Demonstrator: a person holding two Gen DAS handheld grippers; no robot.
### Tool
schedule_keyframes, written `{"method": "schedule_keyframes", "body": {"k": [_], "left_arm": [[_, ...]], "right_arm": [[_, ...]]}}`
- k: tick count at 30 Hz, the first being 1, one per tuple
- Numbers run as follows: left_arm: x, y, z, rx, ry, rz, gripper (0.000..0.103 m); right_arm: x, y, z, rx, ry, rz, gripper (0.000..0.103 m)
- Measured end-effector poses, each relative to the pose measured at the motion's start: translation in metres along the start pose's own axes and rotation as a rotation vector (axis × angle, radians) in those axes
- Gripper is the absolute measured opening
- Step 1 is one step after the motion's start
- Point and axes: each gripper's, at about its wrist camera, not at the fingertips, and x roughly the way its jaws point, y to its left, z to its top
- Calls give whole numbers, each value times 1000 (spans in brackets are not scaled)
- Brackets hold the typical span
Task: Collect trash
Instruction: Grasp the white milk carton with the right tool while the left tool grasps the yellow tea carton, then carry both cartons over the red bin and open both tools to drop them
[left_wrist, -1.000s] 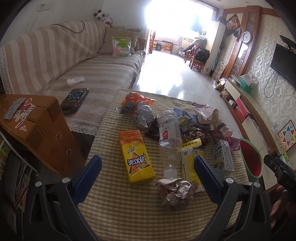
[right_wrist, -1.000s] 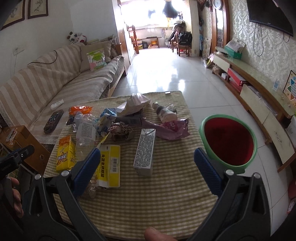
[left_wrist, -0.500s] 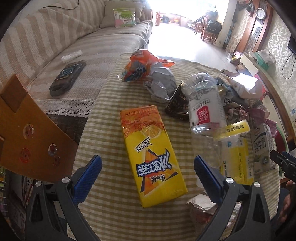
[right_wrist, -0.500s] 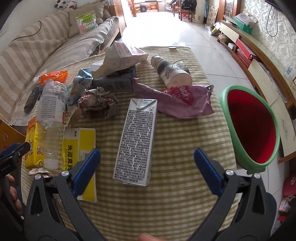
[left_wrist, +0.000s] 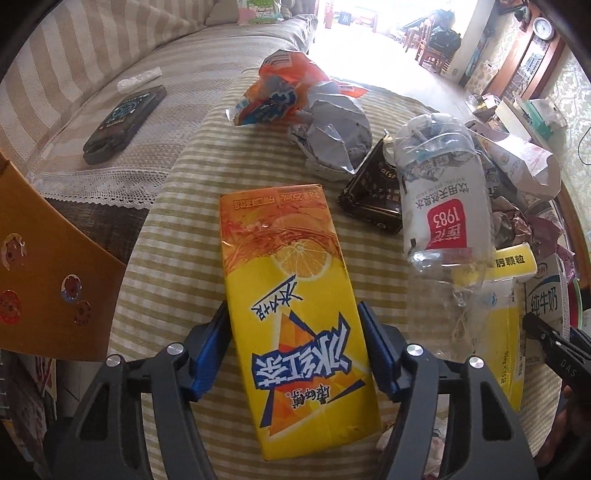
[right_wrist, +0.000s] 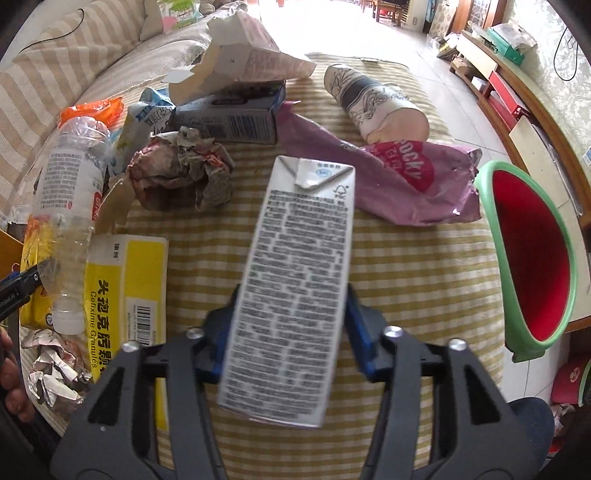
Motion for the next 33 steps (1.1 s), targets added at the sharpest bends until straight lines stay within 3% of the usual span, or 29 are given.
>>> {"method": "schedule_keyframes", "body": {"k": [6,12,17,26,33], "left_arm": [[-20,1,-9,5,-58,3,61],[-62,4,-14,20,-140,11,61],[-98,-5,-11,44,-208,-32,61],[-154,-77,-2,183,-302,-175,61],[-176,-160,9,303,-340,-305,61]], "right_arm": [[-9,-5,-2,16,-17,54,37],[-47,-6,-5,16,-105,76,37],[-84,-17,-7,47,-186,103,37],[-139,-74,-3,148,-314,91,37],[-167,-155,-2,271,-374,36,37]]}}
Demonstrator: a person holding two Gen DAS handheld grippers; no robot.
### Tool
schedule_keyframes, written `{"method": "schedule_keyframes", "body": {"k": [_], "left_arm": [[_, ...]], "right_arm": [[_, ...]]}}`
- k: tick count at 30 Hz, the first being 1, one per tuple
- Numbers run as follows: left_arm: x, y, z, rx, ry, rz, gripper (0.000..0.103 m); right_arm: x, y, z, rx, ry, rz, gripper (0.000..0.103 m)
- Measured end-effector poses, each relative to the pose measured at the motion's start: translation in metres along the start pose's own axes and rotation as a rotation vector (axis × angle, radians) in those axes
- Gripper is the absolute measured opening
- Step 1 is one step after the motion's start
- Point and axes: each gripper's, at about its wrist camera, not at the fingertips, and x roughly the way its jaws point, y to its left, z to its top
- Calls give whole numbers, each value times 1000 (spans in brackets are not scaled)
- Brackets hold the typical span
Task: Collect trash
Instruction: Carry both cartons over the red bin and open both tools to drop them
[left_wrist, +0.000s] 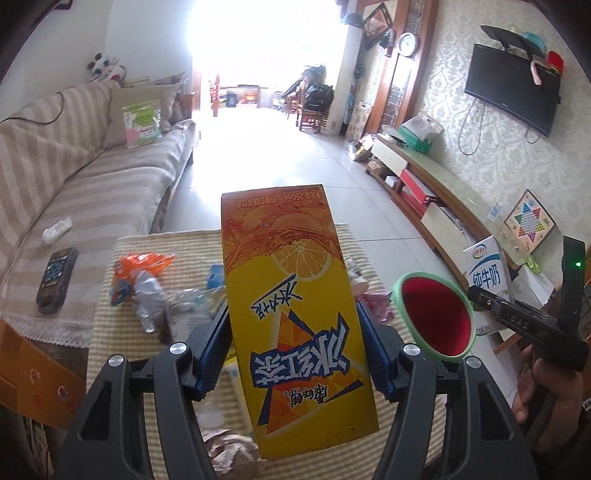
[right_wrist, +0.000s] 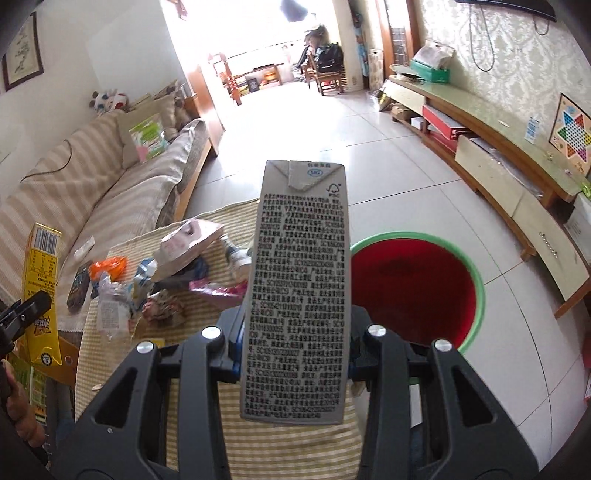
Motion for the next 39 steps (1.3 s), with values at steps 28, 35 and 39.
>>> {"method": "schedule_keyframes", "body": {"k": [28,35,39], "left_arm": [[165,-219,29,182,210,-417,62],[185,-226,36,172,226,-443,63],[194,-223,37,124,243,-480,63]], "right_arm": [[16,-173,25,213,2,-35,37],[30,-169,22,207,26,-23,37],[36,-167,25,199,32,-16,37]]}}
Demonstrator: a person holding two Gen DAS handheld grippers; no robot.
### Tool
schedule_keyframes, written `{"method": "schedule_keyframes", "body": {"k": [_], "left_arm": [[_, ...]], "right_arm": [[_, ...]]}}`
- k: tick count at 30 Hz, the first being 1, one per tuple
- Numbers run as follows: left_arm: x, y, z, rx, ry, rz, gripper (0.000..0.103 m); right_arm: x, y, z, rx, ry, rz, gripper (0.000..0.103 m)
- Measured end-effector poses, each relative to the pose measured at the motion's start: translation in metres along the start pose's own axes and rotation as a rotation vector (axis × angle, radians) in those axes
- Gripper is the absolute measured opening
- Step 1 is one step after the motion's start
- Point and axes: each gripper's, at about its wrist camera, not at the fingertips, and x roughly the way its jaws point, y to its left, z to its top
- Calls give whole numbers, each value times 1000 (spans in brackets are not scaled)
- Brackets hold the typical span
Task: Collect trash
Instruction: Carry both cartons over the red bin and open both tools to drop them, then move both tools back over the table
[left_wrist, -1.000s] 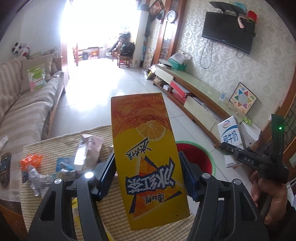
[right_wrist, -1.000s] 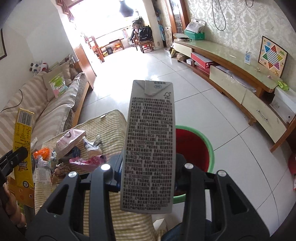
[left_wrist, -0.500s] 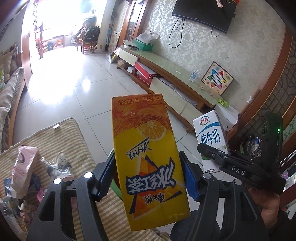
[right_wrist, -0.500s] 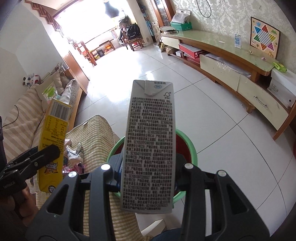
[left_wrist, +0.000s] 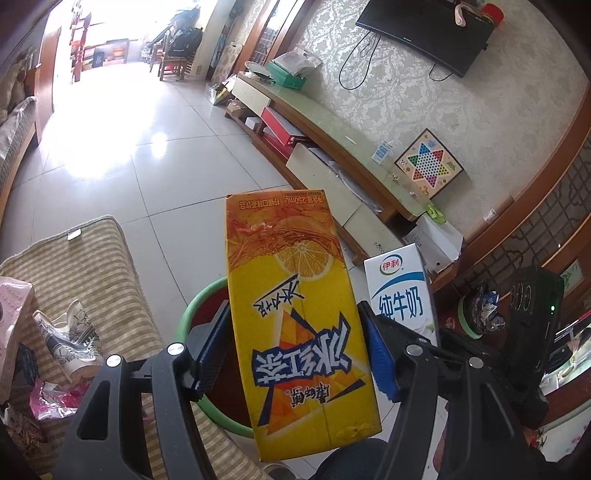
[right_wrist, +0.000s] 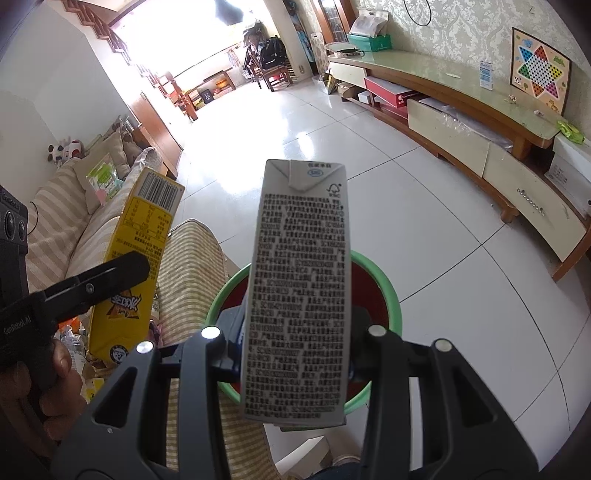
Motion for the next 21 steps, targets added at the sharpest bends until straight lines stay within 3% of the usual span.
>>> {"method": "schedule_keyframes", "body": {"k": [4,5,7,8,21], "left_arm": [[3,3,-2,-22,12,-48,64],[5,4,0,-33,18,-75,76],[-2,6,1,-53,-13,-89,95],[-5,7,2,-57,-27,-93,95],[-67,20,1,-85,-133,-54,95]], "right_arm": [[5,4,2,-18,15,7,41],[7,3,3,-25,21,13,62],[4,-1,3,-18,1,36,92],[2,-1,2,-11,-13,40,96],[-13,28,-1,-65,-29,-3,98]]}}
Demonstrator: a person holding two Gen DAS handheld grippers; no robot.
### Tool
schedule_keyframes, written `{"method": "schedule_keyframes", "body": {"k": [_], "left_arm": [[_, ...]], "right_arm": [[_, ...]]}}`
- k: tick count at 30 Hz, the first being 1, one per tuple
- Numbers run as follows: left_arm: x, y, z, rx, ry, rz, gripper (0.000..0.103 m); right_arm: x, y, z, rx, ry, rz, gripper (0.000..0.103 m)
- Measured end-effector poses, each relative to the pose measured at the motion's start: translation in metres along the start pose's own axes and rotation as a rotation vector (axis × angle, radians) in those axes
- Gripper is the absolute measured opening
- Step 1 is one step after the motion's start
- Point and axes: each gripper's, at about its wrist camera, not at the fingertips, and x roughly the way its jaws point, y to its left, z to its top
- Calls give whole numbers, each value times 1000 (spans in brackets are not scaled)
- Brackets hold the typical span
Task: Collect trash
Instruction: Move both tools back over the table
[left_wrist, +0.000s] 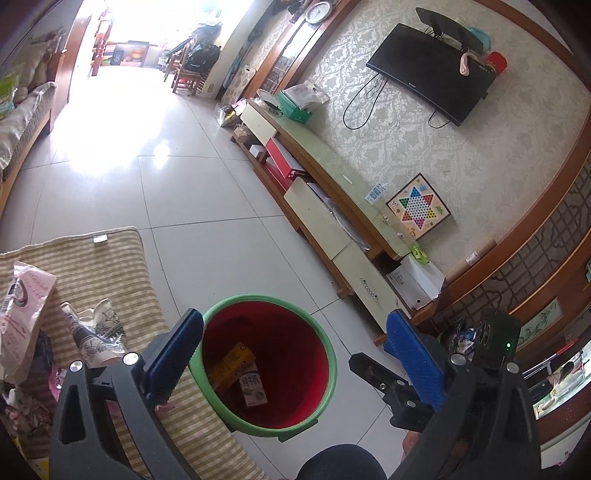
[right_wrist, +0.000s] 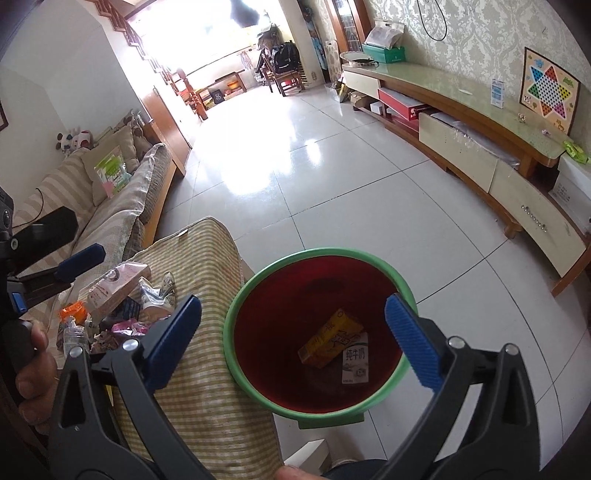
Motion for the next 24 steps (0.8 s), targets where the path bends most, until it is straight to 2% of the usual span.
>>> {"method": "schedule_keyframes", "body": {"k": [6,11,14,18,21,24], "left_arm": [[-46,12,-8,35,-33,66,95],[-103,30,-18,-7,-99,113,95],[-139,46,-29,-29,-139,183,95],[-185,77,-47,-46,-171,309,95],[-214,99,-59,-71,-175,382,95],[-239,122,-74,-107,-174,440,95]], "right_arm": [[-12,28,-6,-27,-9,-5,98],[-22,68,-16,-81,-17,7,98],[-22,98,-26,-117,5,46,98],[-21,142,-39,-188,17,54,98],[-21,171,-47,-240,23,55,98],[-24,198,-56,-285,33,97,98]]}}
